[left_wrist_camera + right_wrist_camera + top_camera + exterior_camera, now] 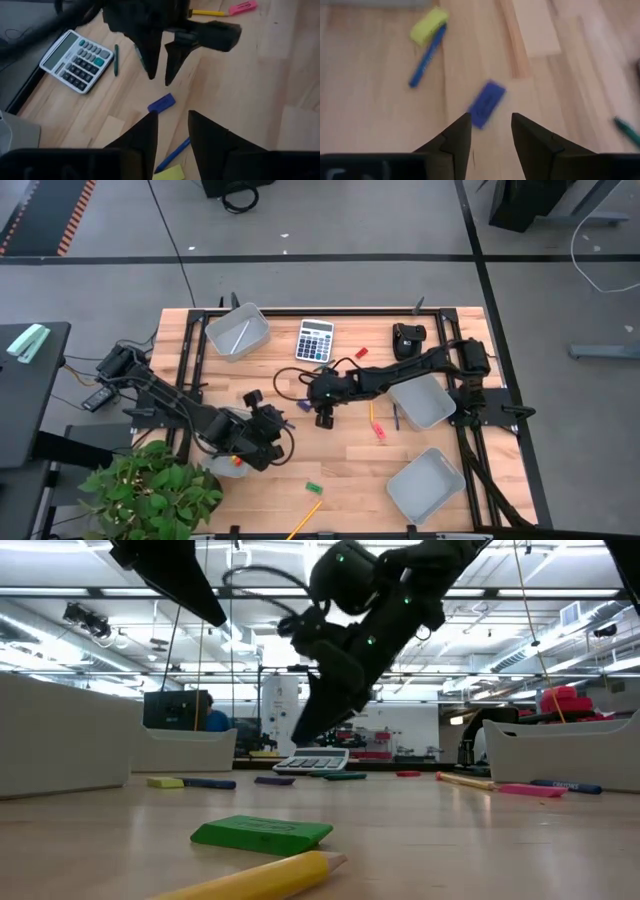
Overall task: Sort crayons/erasers/pens/pencils in bins
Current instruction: Put the blue eraser into the top left gray bin
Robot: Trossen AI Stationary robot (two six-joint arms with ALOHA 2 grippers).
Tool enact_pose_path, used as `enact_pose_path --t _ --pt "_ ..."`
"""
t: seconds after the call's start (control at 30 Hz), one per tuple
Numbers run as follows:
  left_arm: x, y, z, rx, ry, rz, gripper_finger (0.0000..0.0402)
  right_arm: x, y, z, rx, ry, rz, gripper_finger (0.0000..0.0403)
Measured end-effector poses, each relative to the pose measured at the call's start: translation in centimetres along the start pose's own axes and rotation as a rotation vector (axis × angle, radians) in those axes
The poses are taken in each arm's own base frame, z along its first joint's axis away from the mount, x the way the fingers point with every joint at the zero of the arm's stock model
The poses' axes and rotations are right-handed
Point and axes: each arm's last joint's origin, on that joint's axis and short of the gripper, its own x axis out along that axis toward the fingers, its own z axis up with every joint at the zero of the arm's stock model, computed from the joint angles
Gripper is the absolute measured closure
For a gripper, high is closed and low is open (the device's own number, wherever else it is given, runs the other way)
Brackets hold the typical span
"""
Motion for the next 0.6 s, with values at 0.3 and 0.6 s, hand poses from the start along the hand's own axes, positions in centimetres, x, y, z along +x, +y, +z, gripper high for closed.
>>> enact_pose_path --t 0.3,0.6 --pt "0.0 -0.1 0.2 -0.02 -0.026 0.002 0.0289 2.8 0.4 1.2 -0.031 -0.009 0.033 0.0267" --pt "-0.6 -0.7 -0.2 -0.051 -0.031 -0.022 0.0293 5.4 0.3 1.0 -0.055 0.111 0.025 0.0267"
